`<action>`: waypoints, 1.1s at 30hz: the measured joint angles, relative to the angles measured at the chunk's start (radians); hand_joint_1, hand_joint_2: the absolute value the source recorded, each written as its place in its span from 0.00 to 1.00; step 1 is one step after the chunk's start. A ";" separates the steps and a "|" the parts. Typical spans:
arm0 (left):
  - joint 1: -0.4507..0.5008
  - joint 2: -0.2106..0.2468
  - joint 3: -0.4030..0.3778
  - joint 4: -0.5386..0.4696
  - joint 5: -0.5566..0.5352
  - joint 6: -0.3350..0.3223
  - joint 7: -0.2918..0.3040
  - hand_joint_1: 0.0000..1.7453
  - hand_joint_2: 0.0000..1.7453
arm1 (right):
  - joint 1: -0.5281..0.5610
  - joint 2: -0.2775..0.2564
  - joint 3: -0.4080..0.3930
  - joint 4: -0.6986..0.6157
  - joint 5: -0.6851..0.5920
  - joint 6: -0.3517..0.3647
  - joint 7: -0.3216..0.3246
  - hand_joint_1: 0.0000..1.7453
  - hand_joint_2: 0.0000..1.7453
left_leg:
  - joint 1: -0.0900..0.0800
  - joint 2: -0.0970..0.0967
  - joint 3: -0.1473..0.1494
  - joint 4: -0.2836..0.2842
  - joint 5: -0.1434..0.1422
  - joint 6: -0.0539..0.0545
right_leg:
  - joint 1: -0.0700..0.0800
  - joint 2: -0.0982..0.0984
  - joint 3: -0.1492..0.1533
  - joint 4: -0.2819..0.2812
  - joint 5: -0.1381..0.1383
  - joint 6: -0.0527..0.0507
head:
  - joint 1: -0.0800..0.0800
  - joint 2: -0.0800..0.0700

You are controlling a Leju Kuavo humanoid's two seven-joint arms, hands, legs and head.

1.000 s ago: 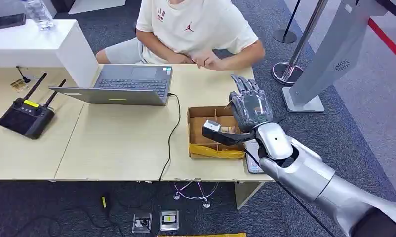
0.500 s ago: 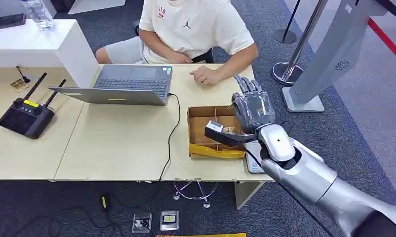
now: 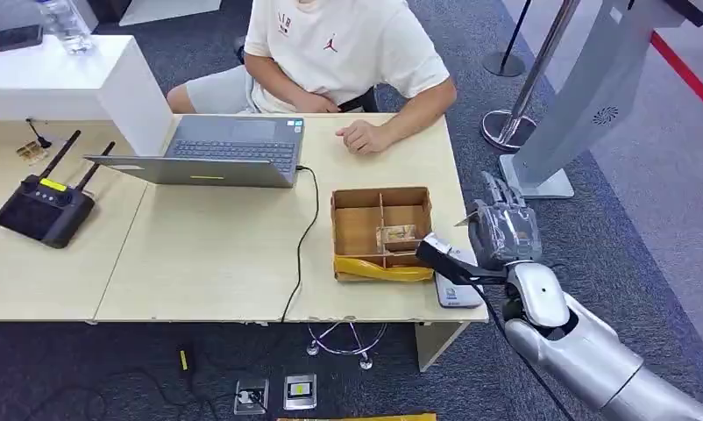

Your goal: Pass the card to the sensor for recognition and then transmit it.

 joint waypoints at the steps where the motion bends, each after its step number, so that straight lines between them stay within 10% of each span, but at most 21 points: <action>1: 0.000 0.000 0.004 0.000 0.000 0.000 0.000 0.00 0.00 | 0.012 -0.004 -0.008 -0.002 -0.004 -0.002 0.005 1.00 1.00 | 0.000 0.000 0.000 0.000 0.000 0.000 | 0.000 0.000 0.000 0.000 0.000 0.000 | 0.000 0.000; 33: 0.001 -0.002 0.015 0.000 -0.011 0.000 0.000 0.00 0.00 | 0.159 0.018 -0.033 0.006 0.001 0.011 -0.061 1.00 1.00 | 0.000 0.000 -0.001 0.000 0.000 0.000 | 0.000 -0.001 0.000 0.000 0.000 0.000 | 0.000 0.000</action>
